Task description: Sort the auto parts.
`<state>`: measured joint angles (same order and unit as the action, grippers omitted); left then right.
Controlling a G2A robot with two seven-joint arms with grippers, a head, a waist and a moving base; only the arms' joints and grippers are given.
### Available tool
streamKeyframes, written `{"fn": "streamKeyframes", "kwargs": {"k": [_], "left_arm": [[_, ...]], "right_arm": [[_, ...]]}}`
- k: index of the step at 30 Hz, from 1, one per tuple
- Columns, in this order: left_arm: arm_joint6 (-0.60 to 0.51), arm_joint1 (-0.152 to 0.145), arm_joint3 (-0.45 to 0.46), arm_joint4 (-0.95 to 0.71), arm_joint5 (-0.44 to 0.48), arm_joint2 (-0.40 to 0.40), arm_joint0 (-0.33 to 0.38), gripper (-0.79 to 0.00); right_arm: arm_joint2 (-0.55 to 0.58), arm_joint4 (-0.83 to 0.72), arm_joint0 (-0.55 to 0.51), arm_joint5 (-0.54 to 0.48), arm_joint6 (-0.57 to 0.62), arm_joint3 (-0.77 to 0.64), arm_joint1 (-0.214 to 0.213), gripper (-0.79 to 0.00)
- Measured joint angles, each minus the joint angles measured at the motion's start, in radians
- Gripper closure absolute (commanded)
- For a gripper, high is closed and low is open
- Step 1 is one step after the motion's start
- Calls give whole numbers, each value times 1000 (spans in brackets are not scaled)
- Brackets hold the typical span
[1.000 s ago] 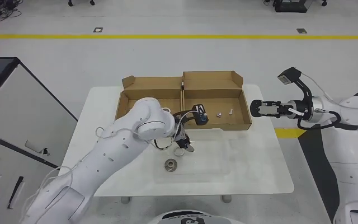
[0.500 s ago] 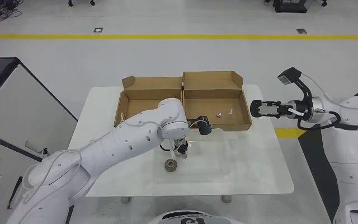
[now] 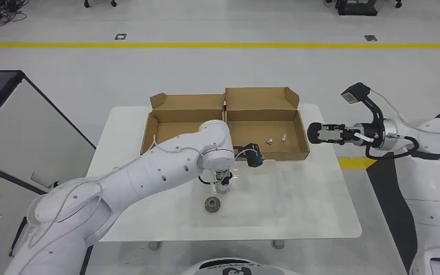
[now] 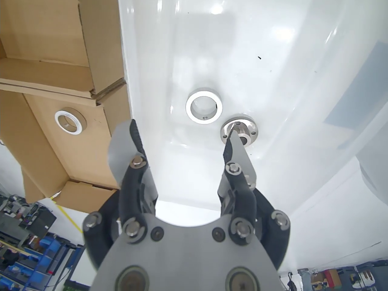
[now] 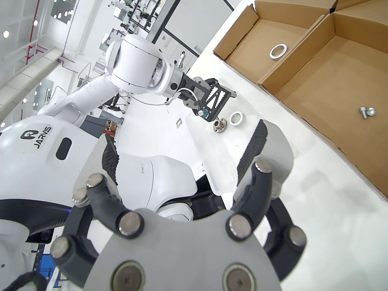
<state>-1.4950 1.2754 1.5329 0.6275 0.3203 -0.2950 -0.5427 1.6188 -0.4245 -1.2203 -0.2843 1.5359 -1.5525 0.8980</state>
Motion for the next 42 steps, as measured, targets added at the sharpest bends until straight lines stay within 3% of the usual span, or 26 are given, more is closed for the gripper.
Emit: {"fn": "streamKeyframes", "kwargs": {"k": [11,18,26,32,42], "left_arm": [[45,-26,62,94,-29,-54,-28,-385],[40,-56,169,101,46,-87,-62,-391],[46,-81,189,57,51,2,-41,-369],[64,-70,134,18,69,57,-21,-366],[103,-19,-6,28,108,106,1,-357]], "right_arm": [[0,0,0,0,0,0,0,-785],[0,0,0,0,0,0,0,-785],[0,0,0,0,0,0,0,-785],[0,0,0,0,0,0,0,-785],[0,0,0,0,0,0,0,-785]]}}
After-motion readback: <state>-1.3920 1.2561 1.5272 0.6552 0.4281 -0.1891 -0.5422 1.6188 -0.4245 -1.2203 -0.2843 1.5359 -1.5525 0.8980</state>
